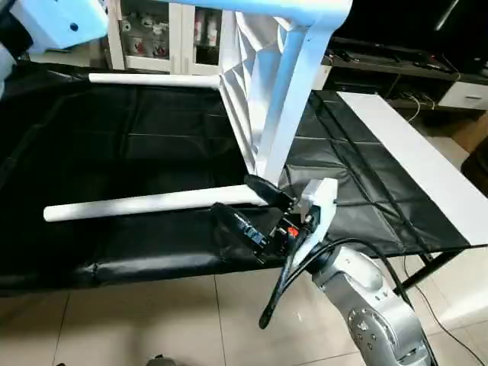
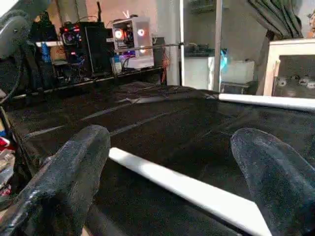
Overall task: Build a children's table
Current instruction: Flip table
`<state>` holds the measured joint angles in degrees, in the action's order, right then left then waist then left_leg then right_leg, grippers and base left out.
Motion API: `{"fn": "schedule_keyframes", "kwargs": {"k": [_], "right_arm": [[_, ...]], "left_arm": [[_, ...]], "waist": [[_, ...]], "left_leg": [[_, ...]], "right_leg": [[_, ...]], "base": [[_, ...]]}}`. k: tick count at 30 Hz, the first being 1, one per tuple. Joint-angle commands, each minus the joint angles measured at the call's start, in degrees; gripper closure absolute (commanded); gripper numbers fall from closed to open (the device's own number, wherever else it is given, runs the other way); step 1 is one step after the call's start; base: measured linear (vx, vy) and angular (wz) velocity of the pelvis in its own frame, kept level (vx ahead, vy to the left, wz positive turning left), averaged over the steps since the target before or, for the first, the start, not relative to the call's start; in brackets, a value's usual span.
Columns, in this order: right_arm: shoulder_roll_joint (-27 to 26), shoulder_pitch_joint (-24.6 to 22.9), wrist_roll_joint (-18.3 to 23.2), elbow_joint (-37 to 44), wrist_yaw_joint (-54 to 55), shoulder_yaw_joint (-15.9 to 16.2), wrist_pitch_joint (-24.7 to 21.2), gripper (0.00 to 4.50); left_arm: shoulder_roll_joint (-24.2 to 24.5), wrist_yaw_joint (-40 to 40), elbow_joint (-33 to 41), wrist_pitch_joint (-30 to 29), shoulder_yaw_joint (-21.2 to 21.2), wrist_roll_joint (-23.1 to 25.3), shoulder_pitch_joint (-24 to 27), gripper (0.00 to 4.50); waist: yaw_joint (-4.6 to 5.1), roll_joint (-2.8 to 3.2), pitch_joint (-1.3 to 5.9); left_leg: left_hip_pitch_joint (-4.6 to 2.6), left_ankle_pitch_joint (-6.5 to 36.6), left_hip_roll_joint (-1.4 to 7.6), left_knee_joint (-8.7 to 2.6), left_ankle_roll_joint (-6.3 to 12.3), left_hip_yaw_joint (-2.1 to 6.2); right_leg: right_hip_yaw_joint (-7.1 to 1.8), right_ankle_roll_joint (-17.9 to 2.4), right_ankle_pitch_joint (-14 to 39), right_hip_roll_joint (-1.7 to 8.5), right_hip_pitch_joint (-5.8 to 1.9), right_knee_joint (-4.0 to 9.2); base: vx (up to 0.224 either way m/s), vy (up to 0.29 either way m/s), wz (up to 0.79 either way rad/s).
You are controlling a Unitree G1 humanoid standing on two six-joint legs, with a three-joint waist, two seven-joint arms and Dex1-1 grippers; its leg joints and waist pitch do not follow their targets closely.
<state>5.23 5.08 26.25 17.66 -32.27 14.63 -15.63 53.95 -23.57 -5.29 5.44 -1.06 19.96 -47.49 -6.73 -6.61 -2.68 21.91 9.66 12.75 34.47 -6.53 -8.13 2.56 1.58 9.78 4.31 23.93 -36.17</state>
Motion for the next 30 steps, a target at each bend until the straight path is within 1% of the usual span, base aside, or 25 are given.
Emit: {"fn": "schedule_keyframes", "kwargs": {"k": [1,2,3,4,5,7,9,12,16,17,18,19,20,22,23,24,25,26,27,28,29,30], "right_arm": [[0.6,-0.1,-0.5,0.5,-0.1,-1.1,0.7,0.17],[0.6,-0.2,-0.6,0.5,-0.1,-1.1,0.9,0.17],[0.7,-0.2,-0.6,0.4,-0.2,-1.1,1.0,0.17],[0.7,-0.2,-0.6,0.4,-0.2,-1.1,1.1,0.17],[0.7,-0.2,-0.6,0.3,-0.2,-1.1,1.1,0.17],[0.7,-0.2,-0.7,0.2,-0.2,-1.1,1.3,0.17],[0.7,-0.2,-0.8,0.0,-0.1,-1.1,1.4,0.17],[0.7,-0.2,-1.0,-0.2,0.1,-1.1,1.4,0.17],[0.9,-0.4,-1.6,-0.6,1.0,-1.5,1.1,0.17],[0.9,-0.4,-1.6,-0.6,1.0,-1.5,1.1,0.17],[0.9,-0.4,-1.6,-0.6,1.0,-1.5,1.0,0.17],[1.0,-0.4,-1.7,-0.6,1.1,-1.4,0.8,0.17],[1.2,-0.6,-1.7,-0.5,1.2,-1.2,0.5,0.17],[1.2,-0.7,-1.8,-0.5,1.2,-1.2,0.2,0.17],[1.4,-0.8,-2.0,-0.7,1.3,-1.1,-0.2,0.17],[1.4,-0.8,-2.0,-0.7,1.3,-1.1,-0.2,0.17],[1.6,-0.7,-2.4,-1.0,1.5,-1.0,-0.7,0.17],[1.9,-0.6,-3.4,-1.8,2.4,-1.0,-1.5,0.17],[1.9,-0.6,-3.4,-1.8,2.4,-1.0,-1.5,0.17],[2.1,-0.3,-4.6,-2.9,3.6,-1.2,-1.9,0.17],[1.8,0.4,-6.0,-5.3,5.9,-2.1,-2.0,0.17],[1.5,0.8,-6.5,-6.4,6.9,-2.8,-1.8,0.17]], "left_arm": [[-0.4,-0.8,-0.3,-0.6,-0.5,0.0,-0.7,1.54],[-0.6,-0.9,-0.3,-1.3,-0.3,0.0,-0.5,1.65],[-0.6,-1.0,-0.3,-1.5,-0.3,0.0,-0.5,1.77],[-0.7,-1.0,-0.3,-1.6,-0.2,0.1,-0.5,1.83],[-0.7,-1.2,-0.4,-1.7,-0.2,0.3,-0.5,1.84],[-0.9,-1.3,-0.3,-2.5,0.1,0.3,-0.3,1.86],[-1.1,-1.2,0.0,-3.4,0.4,0.3,0.1,1.99],[-1.7,-1.1,0.4,-5.0,1.3,-0.5,0.7,2.07],[-4.1,-0.3,0.9,-9.5,4.2,-2.5,1.8,2.14],[-4.5,-0.2,0.8,-10.3,4.6,-3.0,1.9,2.14],[-4.6,-0.2,0.8,-10.6,4.8,-3.2,1.9,2.14],[-5.5,0.8,0.9,-12.3,5.8,-3.6,2.1,2.14],[-6.2,1.5,1.1,-14.1,6.5,-3.7,2.2,2.14],[-6.5,1.9,1.2,-14.9,6.9,-3.7,2.2,2.14],[-7.7,2.6,1.5,-16.6,8.1,-4.8,2.2,2.14],[-7.7,2.6,1.5,-16.6,8.1,-4.8,2.2,2.14],[-8.5,3.1,1.6,-17.5,8.8,-5.5,2.1,2.14],[-9.7,3.9,2.2,-19.1,10.1,-6.2,1.9,2.14],[-9.7,3.9,2.2,-19.1,10.1,-6.2,1.9,2.14],[-10.6,4.3,2.5,-19.7,11.0,-6.9,1.6,2.14],[-11.6,4.3,3.0,-19.9,12.1,-8.2,1.1,2.14],[-12.5,4.4,3.5,-20.6,12.9,-9.6,0.8,2.14]], "waist": [[-0.03,3.14,2.69],[-0.02,3.05,2.72],[-0.09,3.11,2.69],[-0.10,3.12,2.73],[-0.14,3.01,2.73],[-0.28,3.06,2.73],[-0.43,3.04,2.76],[-0.65,3.04,2.74],[-1.15,3.08,2.73],[-1.18,3.04,2.73],[-1.29,3.18,2.72],[-1.29,3.04,2.69],[-1.33,2.84,2.76],[-1.45,2.98,2.77],[-1.41,3.13,2.69],[-1.41,3.13,2.69],[-1.45,3.12,2.73],[-1.41,3.07,2.72],[-1.43,3.15,2.70],[-1.44,2.97,2.68],[-1.51,2.94,2.69],[-1.46,2.90,2.77]], "left_leg": [[-1.69,31.9,0.13,-5.45,-6.06,0.37],[-1.66,31.7,0.14,-5.44,-6.05,0.34],[-1.71,31.6,0.16,-5.45,-6.06,0.32],[-1.67,31.4,0.17,-5.49,-6.09,0.35],[-1.66,31.0,0.18,-5.48,-6.04,0.28],[-1.71,30.8,0.17,-5.45,-6.03,0.24],[-1.63,30.1,0.20,-5.48,-6.06,0.20],[-1.61,29.2,0.18,-5.45,-5.95,0.10],[-1.59,27.1,0.20,-5.42,-5.96,-0.16],[-1.58,26.8,0.17,-5.38,-5.85,-0.23],[-1.65,27.0,0.13,-5.39,-5.73,-0.23],[-1.65,27.2,0.08,-5.33,-5.49,-0.29],[-1.41,26.1,0.03,-5.32,-5.23,-0.32],[-1.36,24.7,-0.03,-5.25,-4.87,-0.41],[-1.28,24.2,-0.03,-5.29,-4.74,-0.47],[-1.28,24.2,-0.03,-5.29,-4.74,-0.47],[-1.32,23.8,-0.06,-5.23,-4.54,-0.50],[-1.21,23.1,-0.08,-5.22,-4.44,-0.53],[-1.23,22.8,-0.06,-5.25,-4.45,-0.54],[-1.25,22.7,-0.08,-5.22,-4.33,-0.57],[-1.27,22.1,-0.10,-5.17,-4.35,-0.65],[-1.27,21.4,-0.17,-5.12,-4.31,-0.71]], "right_leg": [[-1.58,-6.0,23.7,2.86,-0.67,4.83],[-1.59,-6.1,23.5,2.86,-0.70,4.79],[-1.61,-6.2,23.3,2.85,-0.62,4.77],[-1.59,-6.2,22.7,2.82,-0.70,4.69],[-1.60,-6.2,22.5,2.82,-0.74,4.70],[-1.63,-6.3,22.4,2.83,-0.68,4.64],[-1.64,-6.6,21.4,2.84,-0.79,4.49],[-1.68,-6.7,21.0,2.84,-0.85,4.40],[-1.74,-7.3,19.2,2.84,-1.00,4.20],[-1.78,-7.2,19.3,2.82,-1.01,4.22],[-1.80,-7.1,20.1,2.84,-0.99,4.30],[-1.81,-6.9,21.0,2.86,-0.98,4.43],[-1.84,-6.9,21.2,2.99,-1.26,4.37],[-1.91,-6.8,21.3,3.01,-1.24,4.42],[-1.94,-6.6,21.9,3.02,-1.26,4.55],[-1.94,-6.6,21.9,3.02,-1.26,4.55],[-1.91,-6.5,22.3,2.99,-1.26,4.60],[-1.91,-6.5,22.3,3.00,-1.34,4.54],[-1.90,-6.6,22.3,3.02,-1.31,4.56],[-1.88,-6.5,22.4,2.98,-1.27,4.60],[-1.90,-6.7,22.4,2.99,-1.19,4.60],[-1.89,-6.9,22.2,3.03,-1.23,4.56]], "base": [[0.000,0.000,0.00],[0.000,0.000,0.00],[0.000,0.000,0.00],[0.000,0.000,0.00],[0.000,0.000,0.00],[0.000,0.000,0.00],[0.000,0.000,0.00],[0.000,0.000,0.00],[0.000,0.000,0.00],[0.000,0.000,0.00],[0.000,0.000,0.00],[0.000,0.000,0.00],[0.000,0.000,0.00],[0.000,0.000,0.00],[0.000,0.000,0.00],[0.000,0.000,0.00],[0.000,0.000,0.00],[0.000,0.000,0.00],[0.000,0.000,0.00],[0.000,0.000,0.00],[0.000,0.000,0.00],[0.000,0.000,0.00]]}}
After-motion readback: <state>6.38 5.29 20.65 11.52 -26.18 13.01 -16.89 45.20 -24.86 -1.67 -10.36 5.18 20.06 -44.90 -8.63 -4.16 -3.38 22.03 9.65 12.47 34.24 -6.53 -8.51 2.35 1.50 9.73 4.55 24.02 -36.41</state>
